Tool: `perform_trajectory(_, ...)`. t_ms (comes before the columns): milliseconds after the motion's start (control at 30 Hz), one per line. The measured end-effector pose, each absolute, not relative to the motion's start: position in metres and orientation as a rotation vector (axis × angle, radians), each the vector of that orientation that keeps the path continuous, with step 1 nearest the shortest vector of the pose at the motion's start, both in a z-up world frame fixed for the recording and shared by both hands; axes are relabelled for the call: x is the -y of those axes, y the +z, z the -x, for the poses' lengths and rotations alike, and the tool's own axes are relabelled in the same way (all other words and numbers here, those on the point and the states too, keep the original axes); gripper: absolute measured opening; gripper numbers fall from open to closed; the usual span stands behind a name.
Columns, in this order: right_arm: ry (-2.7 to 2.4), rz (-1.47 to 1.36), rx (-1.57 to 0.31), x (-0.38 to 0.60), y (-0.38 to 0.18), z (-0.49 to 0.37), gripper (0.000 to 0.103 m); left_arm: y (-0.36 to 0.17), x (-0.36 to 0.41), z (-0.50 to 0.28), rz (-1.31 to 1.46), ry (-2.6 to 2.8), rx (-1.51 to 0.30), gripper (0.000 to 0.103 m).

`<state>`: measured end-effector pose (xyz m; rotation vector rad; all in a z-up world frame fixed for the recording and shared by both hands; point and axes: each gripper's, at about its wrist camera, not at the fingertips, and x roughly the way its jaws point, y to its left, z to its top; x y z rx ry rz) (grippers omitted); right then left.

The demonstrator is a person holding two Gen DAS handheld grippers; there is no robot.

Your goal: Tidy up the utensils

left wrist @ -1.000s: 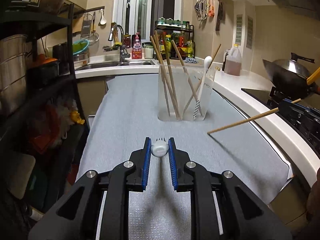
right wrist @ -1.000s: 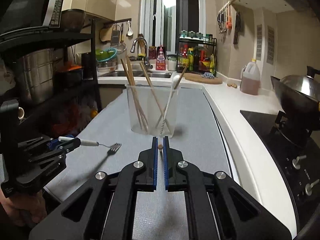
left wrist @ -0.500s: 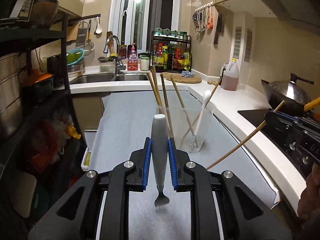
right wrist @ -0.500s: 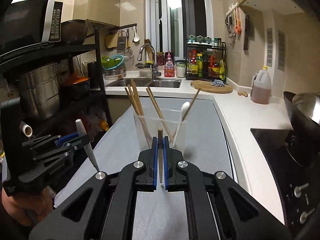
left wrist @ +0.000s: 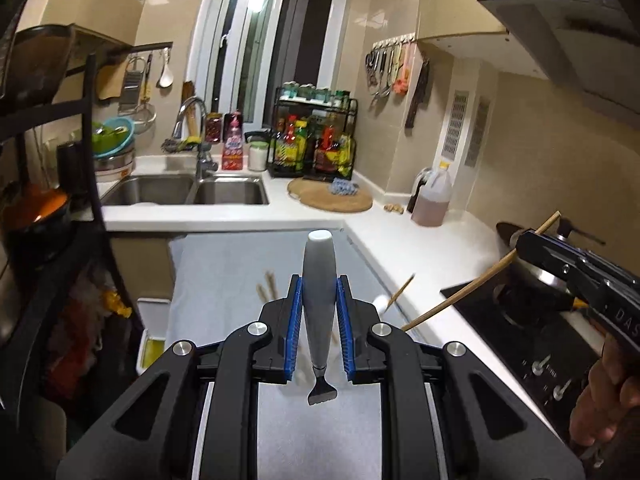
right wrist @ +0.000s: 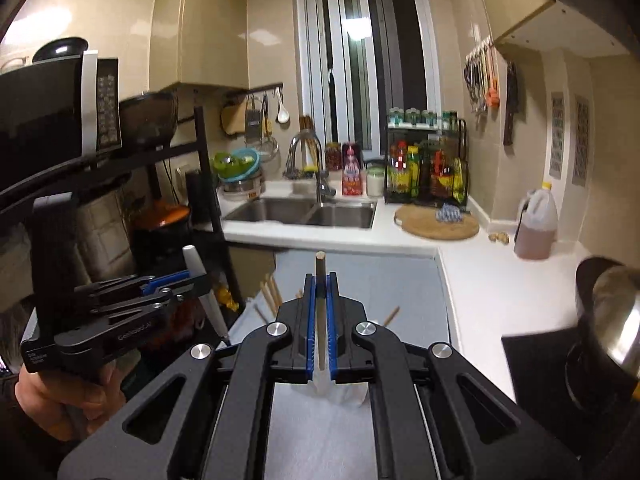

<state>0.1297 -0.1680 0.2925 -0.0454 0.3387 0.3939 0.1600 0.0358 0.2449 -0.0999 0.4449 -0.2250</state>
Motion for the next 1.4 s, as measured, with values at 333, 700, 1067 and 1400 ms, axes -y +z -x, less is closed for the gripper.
perform_trajectory(333, 0.375, 0.048, -0.369, 0.168, 0.278, -0.186, 0.005, 0.228, -0.003, -0.235, 0.039, -0.208, -0.471, 0.017)
perform_trajectory(700, 0.375, 0.099, -0.486, 0.155, 0.215, -0.223, 0.007, 0.179, -0.006, -0.261, 0.021, -0.185, -0.547, 0.019)
perform_trajectory(1067, 0.336, 0.105, -0.448, 0.158, 0.217, -0.209, 0.039, 0.209, -0.024, -0.193, 0.085, -0.201, -0.412, 0.023)
perform_trajectory(1400, 0.272, 0.113, -0.252, 0.172, 0.243, -0.148, 0.060, 0.180, -0.052, -0.128, 0.131, -0.166, -0.380, 0.060)
